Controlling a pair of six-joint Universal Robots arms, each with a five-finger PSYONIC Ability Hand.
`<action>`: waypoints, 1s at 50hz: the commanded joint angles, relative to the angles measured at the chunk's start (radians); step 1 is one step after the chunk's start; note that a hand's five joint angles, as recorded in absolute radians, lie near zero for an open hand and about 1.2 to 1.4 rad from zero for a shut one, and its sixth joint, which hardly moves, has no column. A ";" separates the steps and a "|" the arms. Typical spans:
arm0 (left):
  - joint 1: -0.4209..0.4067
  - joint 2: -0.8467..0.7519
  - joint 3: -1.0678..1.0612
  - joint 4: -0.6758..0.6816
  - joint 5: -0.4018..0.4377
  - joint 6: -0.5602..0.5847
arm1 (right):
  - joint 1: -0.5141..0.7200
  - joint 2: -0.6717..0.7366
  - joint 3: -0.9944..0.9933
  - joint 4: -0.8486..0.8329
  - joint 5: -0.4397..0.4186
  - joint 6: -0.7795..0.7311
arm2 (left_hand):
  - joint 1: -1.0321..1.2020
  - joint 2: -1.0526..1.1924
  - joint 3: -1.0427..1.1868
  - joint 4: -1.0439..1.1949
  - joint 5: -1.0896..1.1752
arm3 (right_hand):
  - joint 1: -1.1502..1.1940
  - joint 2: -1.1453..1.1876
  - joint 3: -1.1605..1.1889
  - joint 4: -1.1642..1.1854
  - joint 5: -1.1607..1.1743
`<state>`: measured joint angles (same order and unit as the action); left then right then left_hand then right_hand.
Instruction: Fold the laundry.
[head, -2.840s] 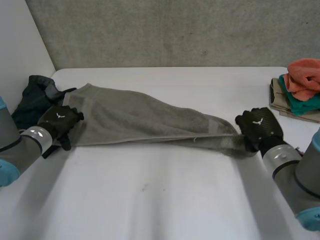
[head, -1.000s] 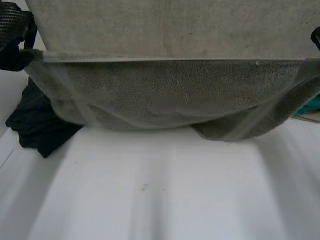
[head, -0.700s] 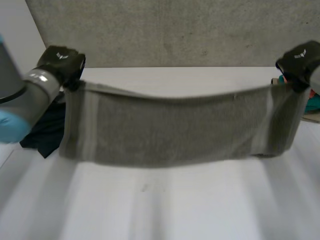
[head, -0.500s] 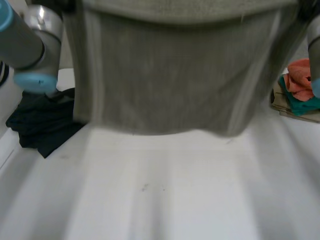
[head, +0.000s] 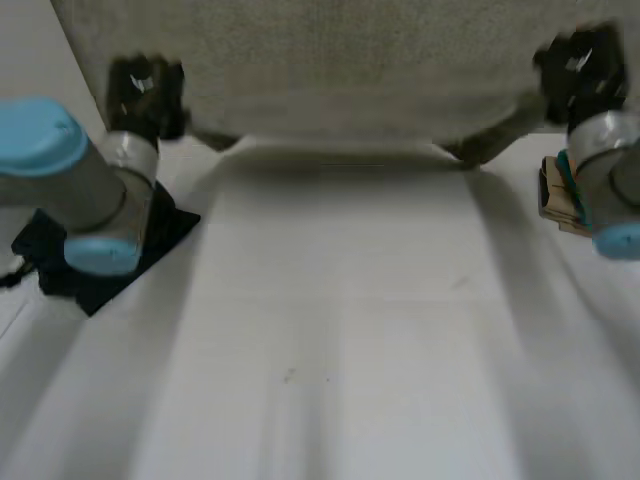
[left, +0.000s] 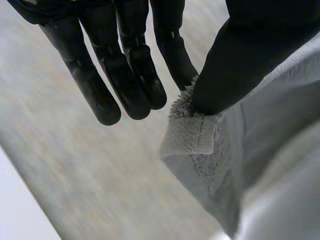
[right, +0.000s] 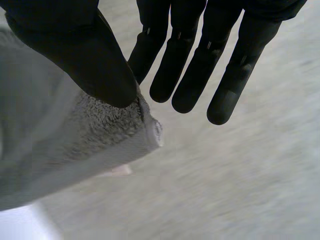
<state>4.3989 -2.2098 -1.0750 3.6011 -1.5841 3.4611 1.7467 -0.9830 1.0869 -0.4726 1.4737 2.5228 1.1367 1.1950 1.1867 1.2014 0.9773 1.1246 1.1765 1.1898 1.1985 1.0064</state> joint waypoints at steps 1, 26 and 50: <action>-0.009 0.016 -0.224 -0.061 0.015 0.039 | -0.006 0.059 0.151 0.188 -0.092 -0.021 | 0.260 0.201 0.210 0.195 0.244 | 0.272 0.220 0.206 0.198 0.215; 0.070 0.566 -0.815 -0.590 0.102 0.613 | -0.227 -0.396 0.677 0.783 -0.061 -0.570 | 0.260 0.201 0.210 0.195 0.244 | 0.272 0.220 0.206 0.198 0.215; -0.047 0.004 -0.247 -0.271 -0.036 0.360 | -0.082 0.055 0.341 0.266 0.045 -0.360 | 0.260 0.201 0.210 0.195 0.244 | 0.272 0.220 0.206 0.198 0.215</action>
<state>4.3749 -2.1041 -1.4666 3.3287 -1.5597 3.8178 1.6507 -1.0153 1.5009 -0.1720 1.5044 2.1709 1.1367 1.1950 1.1867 1.2017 0.9924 1.1246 1.1765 1.1899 1.1987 1.0244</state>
